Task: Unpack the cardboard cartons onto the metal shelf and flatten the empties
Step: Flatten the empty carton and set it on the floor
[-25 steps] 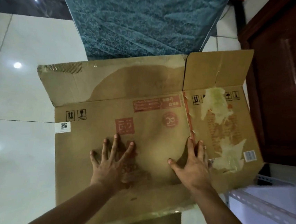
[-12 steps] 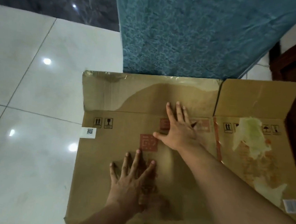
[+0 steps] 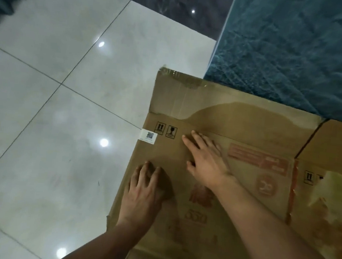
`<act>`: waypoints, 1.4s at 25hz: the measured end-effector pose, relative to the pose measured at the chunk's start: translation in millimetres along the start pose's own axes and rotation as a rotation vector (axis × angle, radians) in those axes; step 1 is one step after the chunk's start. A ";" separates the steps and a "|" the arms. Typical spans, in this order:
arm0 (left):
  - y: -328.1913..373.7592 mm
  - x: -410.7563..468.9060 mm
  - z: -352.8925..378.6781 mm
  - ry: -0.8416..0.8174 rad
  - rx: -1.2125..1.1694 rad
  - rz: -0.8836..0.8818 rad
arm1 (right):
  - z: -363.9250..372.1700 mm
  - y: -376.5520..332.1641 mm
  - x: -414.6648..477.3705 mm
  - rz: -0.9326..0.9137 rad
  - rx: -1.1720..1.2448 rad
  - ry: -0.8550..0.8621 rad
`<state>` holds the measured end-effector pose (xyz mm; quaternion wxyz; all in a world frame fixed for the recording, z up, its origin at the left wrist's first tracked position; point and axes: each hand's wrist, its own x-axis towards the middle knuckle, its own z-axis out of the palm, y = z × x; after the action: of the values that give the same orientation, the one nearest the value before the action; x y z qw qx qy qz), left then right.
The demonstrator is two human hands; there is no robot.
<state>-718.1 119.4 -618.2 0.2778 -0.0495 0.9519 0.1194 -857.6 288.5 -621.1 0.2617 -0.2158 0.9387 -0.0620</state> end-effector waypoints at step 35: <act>-0.5 -114.6 -88.2 0.243 -0.569 -0.078 | -200.2 -110.7 -28.5 -0.515 -0.584 -0.088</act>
<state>-667.2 99.7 -484.2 0.1412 -0.1758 0.9038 0.3636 -898.1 202.1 -411.3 0.2052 -0.5122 0.8198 0.1534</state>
